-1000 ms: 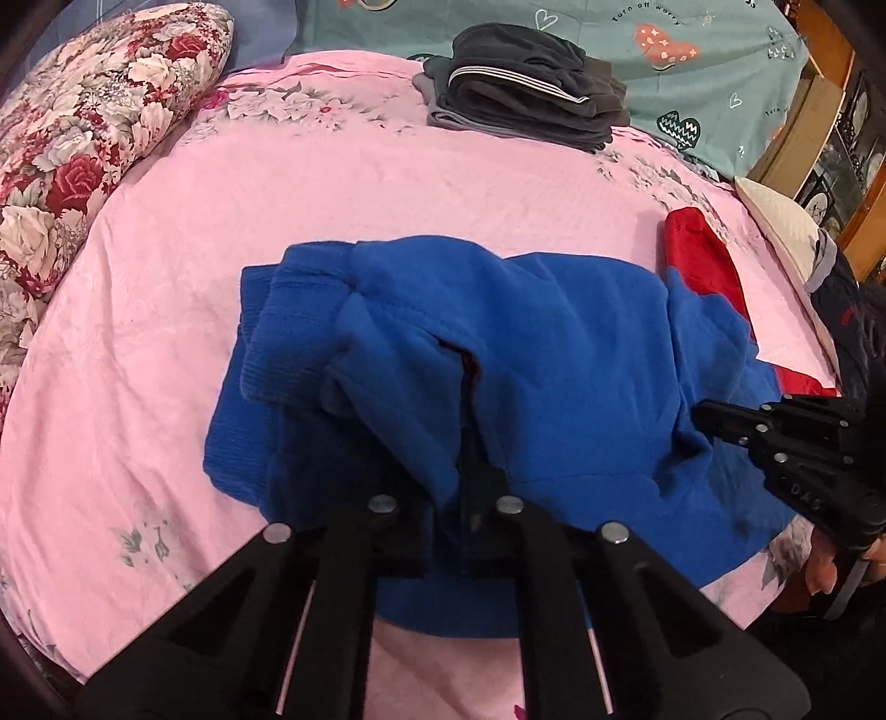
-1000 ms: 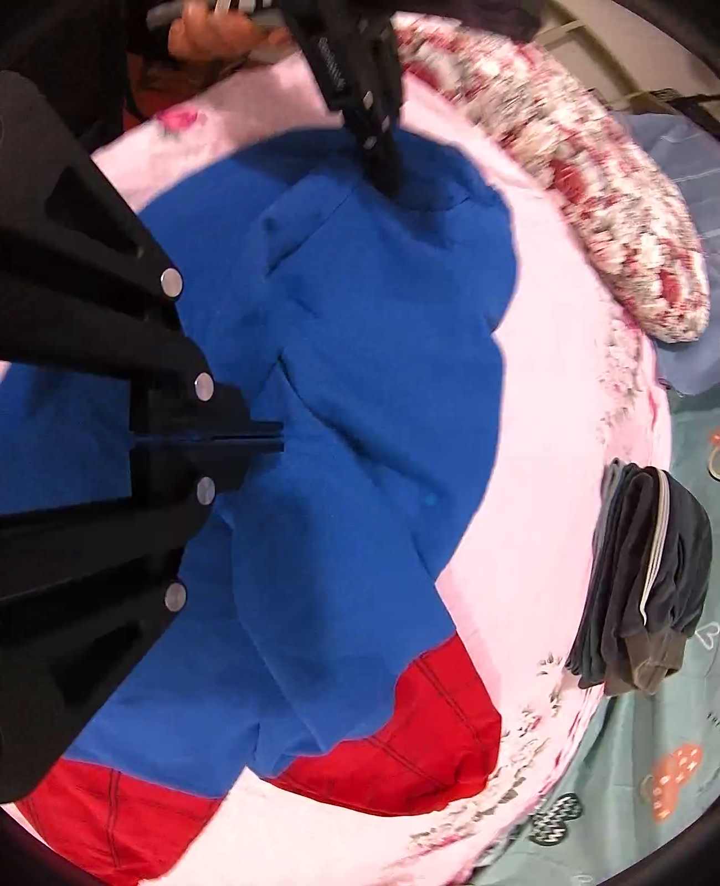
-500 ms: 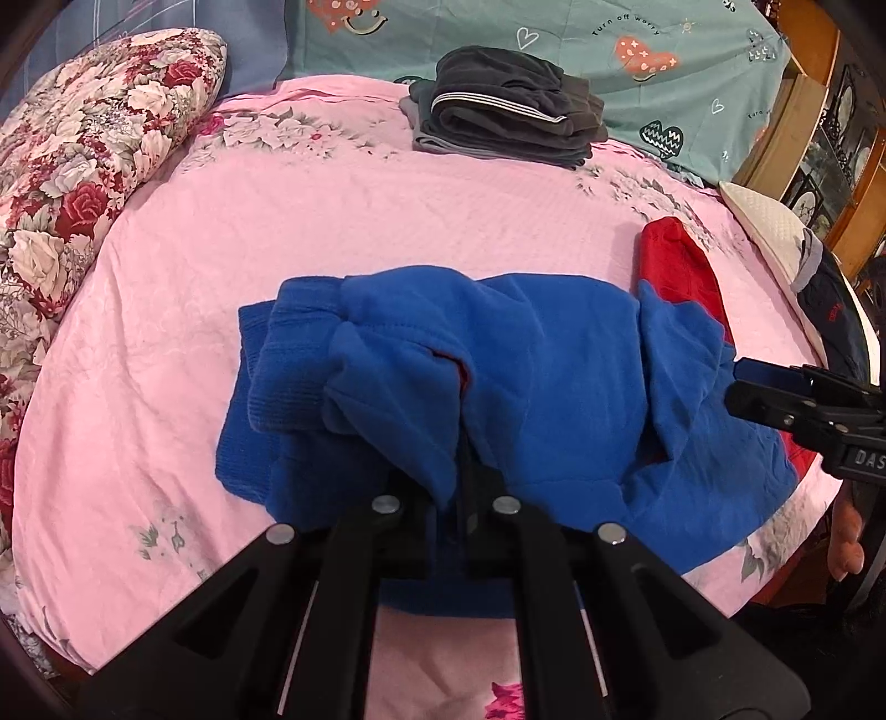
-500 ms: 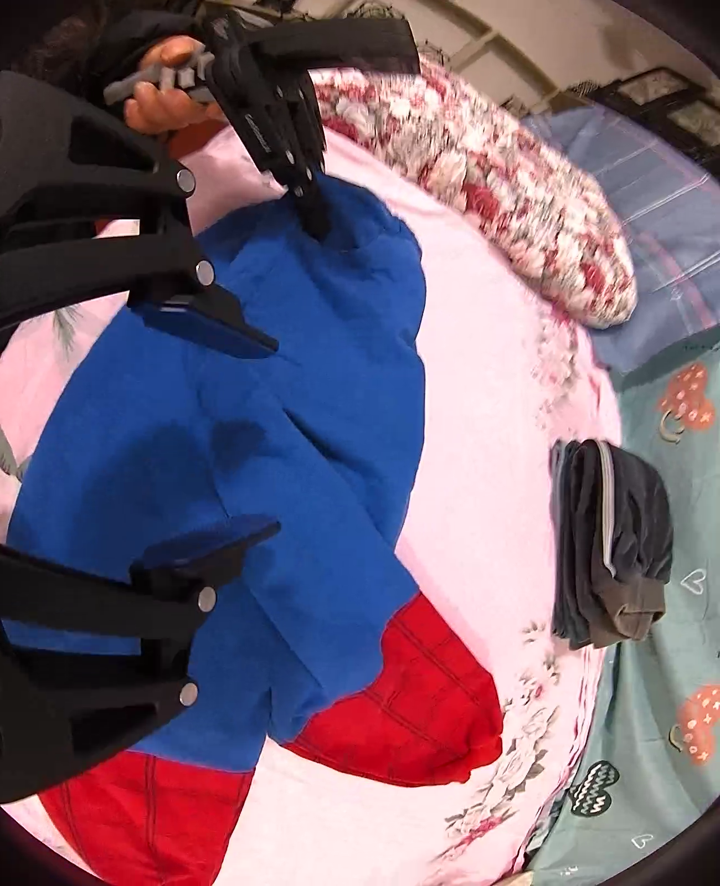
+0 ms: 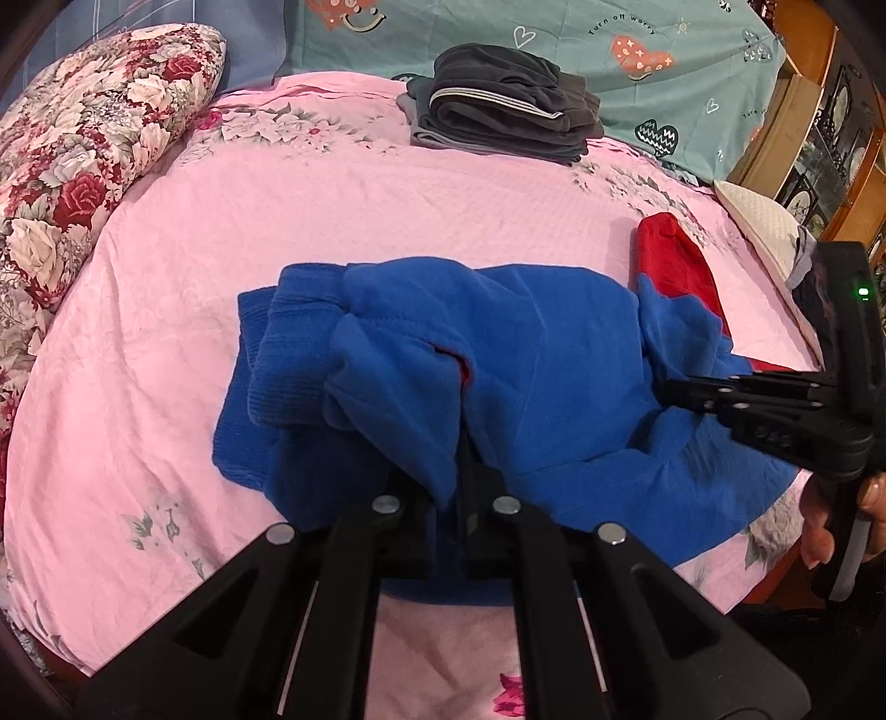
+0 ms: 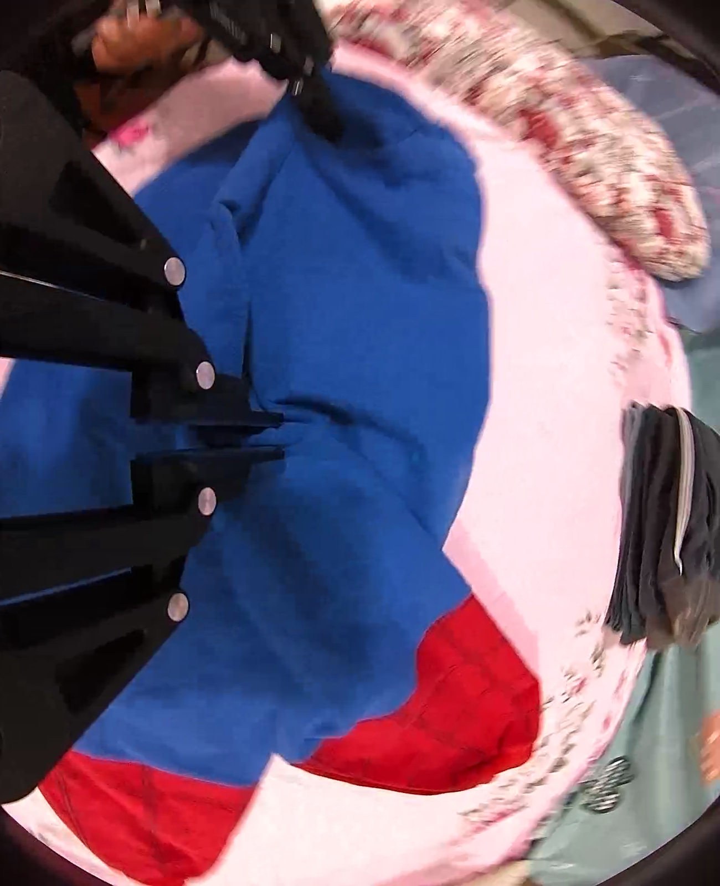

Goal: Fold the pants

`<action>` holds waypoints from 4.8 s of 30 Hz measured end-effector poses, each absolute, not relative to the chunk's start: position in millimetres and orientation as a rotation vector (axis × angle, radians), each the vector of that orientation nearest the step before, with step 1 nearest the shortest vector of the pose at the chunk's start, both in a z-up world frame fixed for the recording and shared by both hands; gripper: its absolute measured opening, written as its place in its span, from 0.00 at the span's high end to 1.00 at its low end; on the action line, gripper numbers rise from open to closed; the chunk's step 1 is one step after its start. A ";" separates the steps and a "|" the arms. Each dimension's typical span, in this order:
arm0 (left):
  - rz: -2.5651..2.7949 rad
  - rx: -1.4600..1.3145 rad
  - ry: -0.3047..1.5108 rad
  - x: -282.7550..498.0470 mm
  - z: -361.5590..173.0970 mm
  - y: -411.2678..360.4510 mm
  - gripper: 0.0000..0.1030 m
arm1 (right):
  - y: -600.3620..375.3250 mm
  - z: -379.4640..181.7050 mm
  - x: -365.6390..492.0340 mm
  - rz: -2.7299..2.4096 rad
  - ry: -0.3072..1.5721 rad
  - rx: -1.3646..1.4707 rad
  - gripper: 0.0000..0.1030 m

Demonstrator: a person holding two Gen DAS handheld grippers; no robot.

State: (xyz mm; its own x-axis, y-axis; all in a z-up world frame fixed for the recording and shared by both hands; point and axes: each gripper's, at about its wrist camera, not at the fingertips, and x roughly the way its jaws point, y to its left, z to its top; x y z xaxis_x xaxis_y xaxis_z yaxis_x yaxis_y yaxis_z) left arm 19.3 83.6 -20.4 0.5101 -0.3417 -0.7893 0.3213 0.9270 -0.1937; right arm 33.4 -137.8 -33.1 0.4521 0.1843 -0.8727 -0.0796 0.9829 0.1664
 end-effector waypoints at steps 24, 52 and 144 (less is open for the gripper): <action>-0.354 0.093 0.947 -43.1 -9.3 95.4 0.80 | -150.0 -5.5 -68.9 0.254 0.830 0.069 0.63; -0.712 0.227 1.028 -5.6 -36.6 -90.0 0.85 | -267.7 -48.5 212.6 -0.192 1.281 0.129 0.99; -0.298 -0.012 1.001 -16.5 -39.6 91.4 0.90 | -146.2 -11.5 -17.4 0.477 1.028 0.149 0.59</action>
